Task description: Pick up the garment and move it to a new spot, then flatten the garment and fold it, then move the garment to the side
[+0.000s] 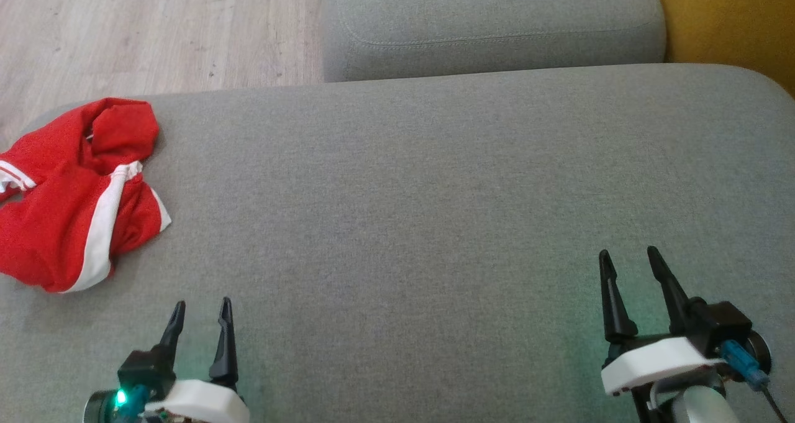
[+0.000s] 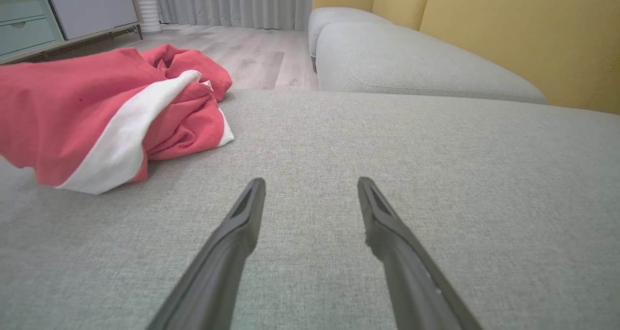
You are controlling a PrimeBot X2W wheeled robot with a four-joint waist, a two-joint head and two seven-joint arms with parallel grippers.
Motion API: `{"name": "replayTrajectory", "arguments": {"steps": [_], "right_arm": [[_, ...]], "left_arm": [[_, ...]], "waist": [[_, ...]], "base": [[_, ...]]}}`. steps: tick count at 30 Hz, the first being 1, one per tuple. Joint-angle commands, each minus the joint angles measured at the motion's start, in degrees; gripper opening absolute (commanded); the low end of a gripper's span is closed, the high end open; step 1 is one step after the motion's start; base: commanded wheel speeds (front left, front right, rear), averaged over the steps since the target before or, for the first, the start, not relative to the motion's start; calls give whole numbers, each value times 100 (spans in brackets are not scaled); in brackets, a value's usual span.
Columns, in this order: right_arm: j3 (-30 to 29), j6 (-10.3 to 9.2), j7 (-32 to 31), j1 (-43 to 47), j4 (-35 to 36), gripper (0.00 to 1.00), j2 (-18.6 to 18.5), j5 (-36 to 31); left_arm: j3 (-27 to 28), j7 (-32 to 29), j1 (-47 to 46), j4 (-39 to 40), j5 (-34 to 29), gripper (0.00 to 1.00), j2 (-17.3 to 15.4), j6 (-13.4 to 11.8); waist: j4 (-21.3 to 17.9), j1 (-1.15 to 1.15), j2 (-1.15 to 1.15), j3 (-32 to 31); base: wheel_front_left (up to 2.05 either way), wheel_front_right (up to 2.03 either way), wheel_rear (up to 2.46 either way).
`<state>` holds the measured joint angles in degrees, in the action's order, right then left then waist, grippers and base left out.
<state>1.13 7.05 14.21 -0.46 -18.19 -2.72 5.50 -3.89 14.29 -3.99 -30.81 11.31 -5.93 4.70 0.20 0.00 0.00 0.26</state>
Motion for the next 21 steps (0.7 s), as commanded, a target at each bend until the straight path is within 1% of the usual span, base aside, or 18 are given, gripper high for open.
{"name": "replayTrajectory", "arguments": {"steps": [1,15,18,21], "right_arm": [[103,44,79,-128,140,100,-28,24],[177,44,79,-143,97,100,-20,44],[218,44,79,-127,124,100,-20,49],[266,44,79,-80,153,100,-20,51]], "left_arm": [[191,71,-324,136,46,100,-59,15],[183,71,-348,72,40,100,-74,40],[166,71,-362,63,26,100,-85,49],[138,71,-375,62,5,100,-79,43]], "waist": [[2,0,0,0],[62,0,0,-11],[188,0,0,-24],[432,0,0,-45]], "base": [[0,0,0],[0,0,0],[0,0,0],[0,0,0]]}}
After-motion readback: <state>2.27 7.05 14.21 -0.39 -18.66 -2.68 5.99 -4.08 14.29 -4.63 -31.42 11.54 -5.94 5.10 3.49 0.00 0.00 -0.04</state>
